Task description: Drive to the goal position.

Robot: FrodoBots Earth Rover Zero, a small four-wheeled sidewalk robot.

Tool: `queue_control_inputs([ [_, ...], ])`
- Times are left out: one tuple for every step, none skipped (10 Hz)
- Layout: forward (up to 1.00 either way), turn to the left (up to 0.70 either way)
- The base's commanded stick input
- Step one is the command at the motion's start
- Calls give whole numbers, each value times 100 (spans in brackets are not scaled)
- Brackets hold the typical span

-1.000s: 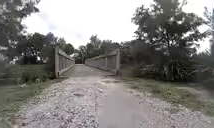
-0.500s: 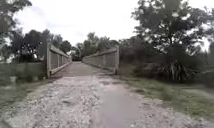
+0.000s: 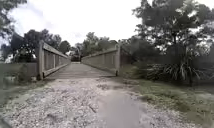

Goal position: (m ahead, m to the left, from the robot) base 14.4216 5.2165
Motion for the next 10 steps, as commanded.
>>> queue_control_inputs([
  [70, 35],
  [70, 35],
  [70, 32],
  [70, 22],
  [70, 0],
  [70, 0],
  [70, 0],
  [70, 0],
  [70, 0],
  [70, 0],
])
